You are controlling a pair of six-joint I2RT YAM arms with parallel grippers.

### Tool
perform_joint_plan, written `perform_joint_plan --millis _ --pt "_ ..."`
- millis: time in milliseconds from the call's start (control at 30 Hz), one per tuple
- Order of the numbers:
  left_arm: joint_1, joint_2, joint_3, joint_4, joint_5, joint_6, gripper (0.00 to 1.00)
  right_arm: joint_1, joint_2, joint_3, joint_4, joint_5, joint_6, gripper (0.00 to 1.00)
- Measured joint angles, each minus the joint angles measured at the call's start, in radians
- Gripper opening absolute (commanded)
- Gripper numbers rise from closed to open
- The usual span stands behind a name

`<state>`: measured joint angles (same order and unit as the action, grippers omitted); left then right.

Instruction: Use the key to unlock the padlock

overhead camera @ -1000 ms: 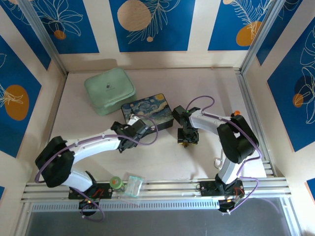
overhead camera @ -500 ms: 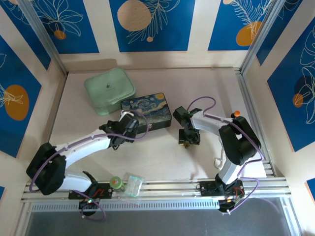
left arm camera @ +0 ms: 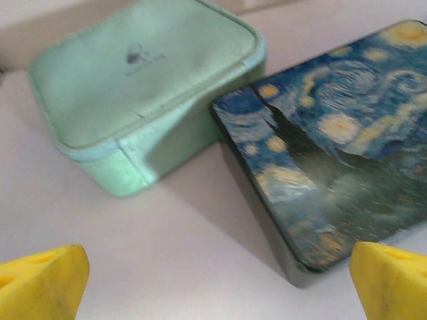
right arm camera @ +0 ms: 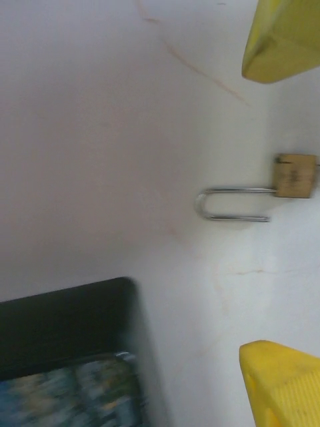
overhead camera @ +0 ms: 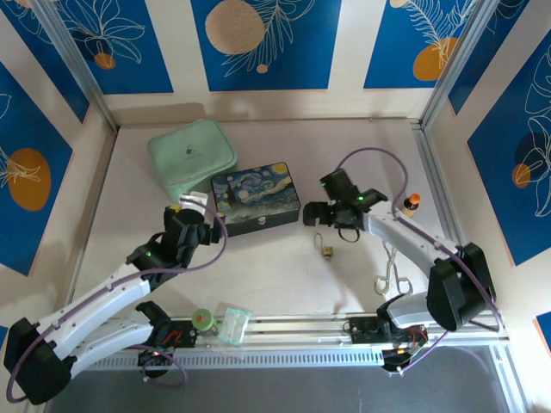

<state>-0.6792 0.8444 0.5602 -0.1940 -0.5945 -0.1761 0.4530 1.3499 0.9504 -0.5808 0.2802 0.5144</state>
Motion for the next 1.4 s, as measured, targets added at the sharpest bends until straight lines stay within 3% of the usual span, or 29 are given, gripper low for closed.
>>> perform_joint_plan --millis 100,200,300,433,733,1033,1400 --pt "0.054 -0.017 -0.106 0.147 -0.036 0.09 0.99 -0.162 -0.032 -0.053 0.133 -0.068 -0.05 0.99" --pt "0.137 0.0 -0.175 0.28 -0.044 0.149 0.99 -0.251 -0.061 -0.15 0.333 -0.085 -0.128 1.0" --pt "0.223 0.055 -0.19 0.392 -0.033 0.179 0.99 -0.279 -0.084 -0.274 0.504 -0.09 -0.21 1.0" --pt "0.302 0.155 -0.192 0.526 -0.006 0.209 0.99 -0.309 -0.062 -0.297 0.605 -0.065 -0.294 0.98" --pt "0.508 0.424 -0.254 0.844 0.187 0.196 0.99 -0.395 -0.011 -0.468 1.012 -0.02 -0.37 0.98" --pt "0.564 0.698 -0.254 1.145 0.304 0.205 0.99 -0.419 0.16 -0.534 1.288 -0.056 -0.388 0.98" --pt "0.567 0.719 -0.209 1.147 0.348 0.203 0.99 -0.437 0.171 -0.539 1.374 -0.08 -0.388 0.99"
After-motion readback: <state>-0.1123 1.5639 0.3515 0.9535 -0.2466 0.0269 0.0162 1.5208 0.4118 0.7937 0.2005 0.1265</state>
